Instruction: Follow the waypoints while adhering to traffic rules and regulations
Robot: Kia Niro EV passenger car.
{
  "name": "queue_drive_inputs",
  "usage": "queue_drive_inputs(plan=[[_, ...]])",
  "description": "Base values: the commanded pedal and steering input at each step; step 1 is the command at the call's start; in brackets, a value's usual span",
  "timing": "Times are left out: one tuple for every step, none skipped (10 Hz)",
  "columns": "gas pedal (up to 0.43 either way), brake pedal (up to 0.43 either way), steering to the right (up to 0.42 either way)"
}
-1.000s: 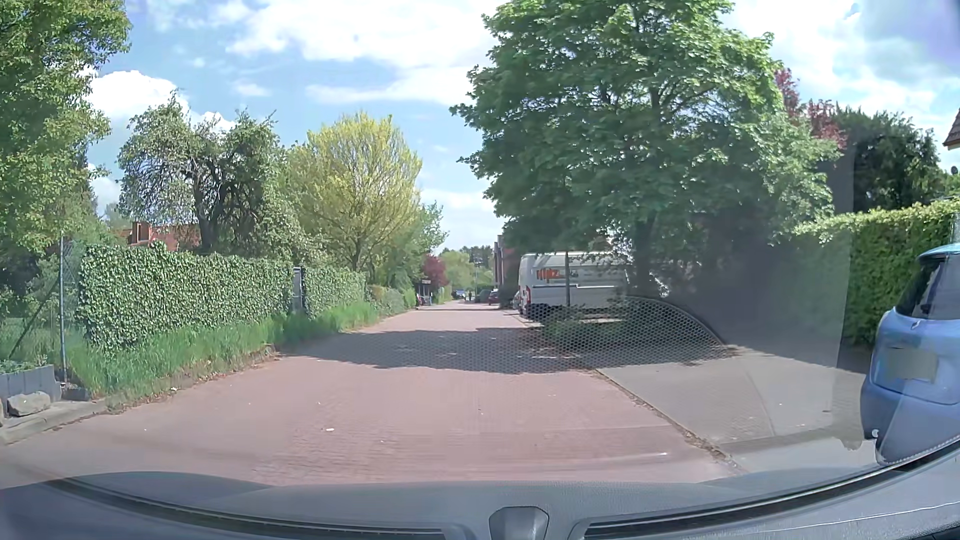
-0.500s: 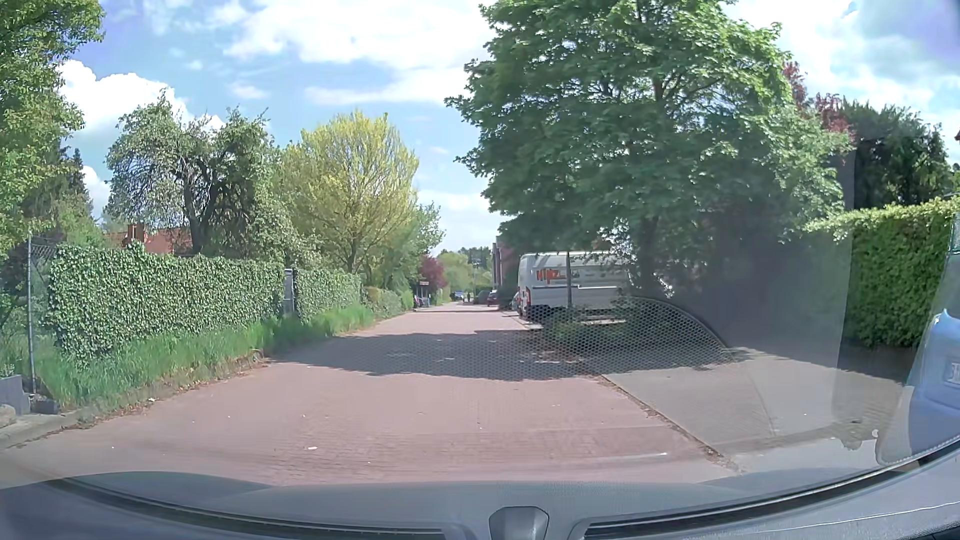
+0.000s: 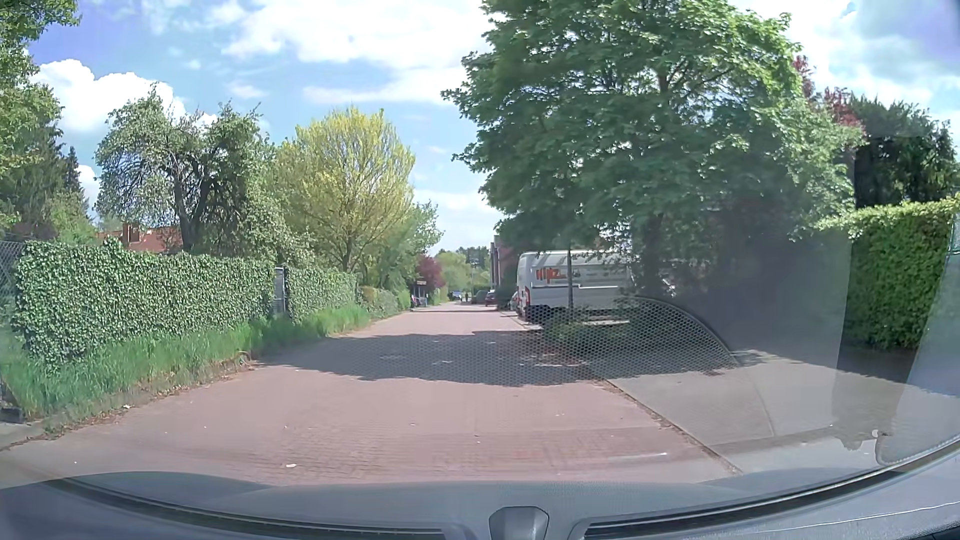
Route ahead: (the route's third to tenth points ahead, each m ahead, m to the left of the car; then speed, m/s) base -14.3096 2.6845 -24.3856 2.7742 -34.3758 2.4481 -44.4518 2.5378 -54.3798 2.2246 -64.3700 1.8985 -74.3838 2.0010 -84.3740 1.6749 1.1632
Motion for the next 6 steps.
queue_drive_inputs(plan=[[0.000, 0.098, 0.019], [0.000, 0.104, 0.019], [0.000, 0.104, 0.020], [0.000, 0.104, 0.020], [0.000, 0.104, 0.020], [0.000, 0.104, 0.020]])
